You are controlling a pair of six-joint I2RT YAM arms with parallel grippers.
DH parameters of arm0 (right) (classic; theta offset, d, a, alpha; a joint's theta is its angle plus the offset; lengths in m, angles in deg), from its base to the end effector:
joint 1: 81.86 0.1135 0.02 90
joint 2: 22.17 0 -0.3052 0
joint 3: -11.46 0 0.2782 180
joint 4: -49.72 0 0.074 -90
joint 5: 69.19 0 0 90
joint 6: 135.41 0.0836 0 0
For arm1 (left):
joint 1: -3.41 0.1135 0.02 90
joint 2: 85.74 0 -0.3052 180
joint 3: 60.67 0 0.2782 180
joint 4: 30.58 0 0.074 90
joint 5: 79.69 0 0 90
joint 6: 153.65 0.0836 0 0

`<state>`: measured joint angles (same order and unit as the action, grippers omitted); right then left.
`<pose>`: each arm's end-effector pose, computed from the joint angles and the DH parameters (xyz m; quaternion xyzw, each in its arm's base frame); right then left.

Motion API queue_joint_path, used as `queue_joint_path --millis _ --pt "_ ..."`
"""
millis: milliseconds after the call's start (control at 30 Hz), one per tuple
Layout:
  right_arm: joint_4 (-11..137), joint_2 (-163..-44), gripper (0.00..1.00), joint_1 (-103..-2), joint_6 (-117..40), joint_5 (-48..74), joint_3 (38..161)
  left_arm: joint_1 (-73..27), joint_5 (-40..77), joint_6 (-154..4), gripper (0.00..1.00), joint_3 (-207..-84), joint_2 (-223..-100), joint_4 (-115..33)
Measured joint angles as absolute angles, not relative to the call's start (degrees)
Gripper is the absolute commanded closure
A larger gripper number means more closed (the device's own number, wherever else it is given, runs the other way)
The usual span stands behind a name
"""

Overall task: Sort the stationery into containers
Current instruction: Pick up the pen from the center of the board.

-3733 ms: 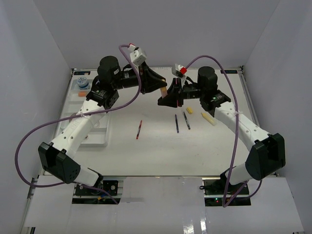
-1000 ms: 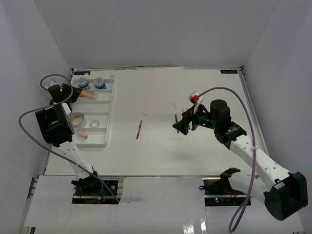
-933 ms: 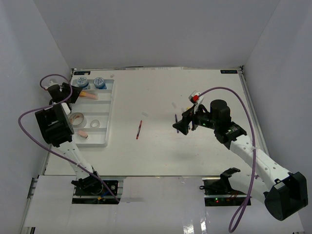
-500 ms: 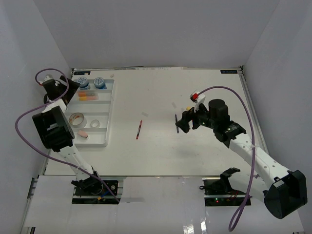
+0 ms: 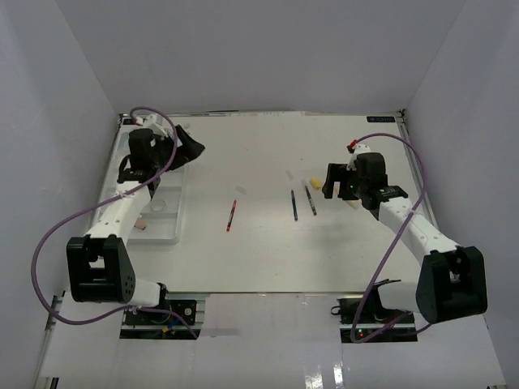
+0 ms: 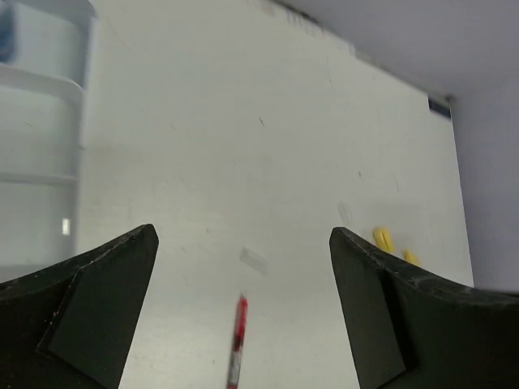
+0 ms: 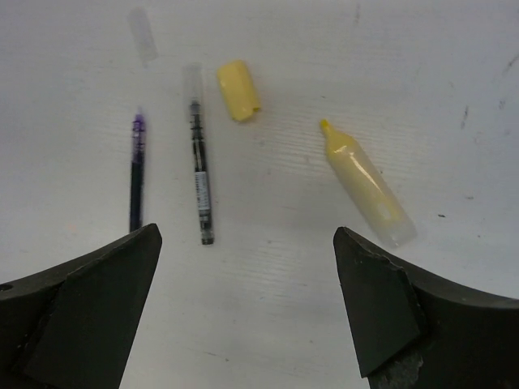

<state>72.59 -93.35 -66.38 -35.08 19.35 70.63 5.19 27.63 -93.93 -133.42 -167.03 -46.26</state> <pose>0.3106 0.0882 0.2544 -0.0457 0.8853 0.1143 0.4484 0.3898 -0.0128 0.3108 -0.1507 0.8204 -0.2547 0.4892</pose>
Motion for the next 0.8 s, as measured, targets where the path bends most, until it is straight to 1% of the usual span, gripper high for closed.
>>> queue_joint_path --millis 67,133,233,400,633,733,800 --pt "72.66 -95.93 0.05 -69.07 -34.51 19.35 70.65 1.06 28.70 -92.69 0.02 -130.93 -165.35 -47.98" --pt "72.77 -99.01 0.04 -72.02 -34.55 18.63 70.96 -0.95 29.14 -91.25 0.02 -128.89 -163.99 -49.82" --pt "73.12 -103.93 0.02 -75.58 -36.32 16.71 72.95 -1.63 28.70 -88.97 0.02 -125.92 -161.68 -51.15" --pt "73.90 -110.35 0.00 -78.42 -41.24 14.72 77.54 -1.89 28.70 -86.90 0.02 -125.35 -160.52 -52.12" --pt "76.00 -116.37 0.15 -78.86 -47.91 15.09 81.51 -2.09 28.46 -86.09 0.02 -125.35 -160.06 -52.33" --pt "77.38 -117.20 0.19 -78.88 -49.26 15.05 81.49 -2.09 28.28 -86.09 0.02 -125.35 -160.00 -52.62" --pt "77.99 -117.26 0.20 -78.88 -50.09 15.05 81.45 -2.09 28.22 -86.11 0.02 -125.35 -159.86 -52.73"
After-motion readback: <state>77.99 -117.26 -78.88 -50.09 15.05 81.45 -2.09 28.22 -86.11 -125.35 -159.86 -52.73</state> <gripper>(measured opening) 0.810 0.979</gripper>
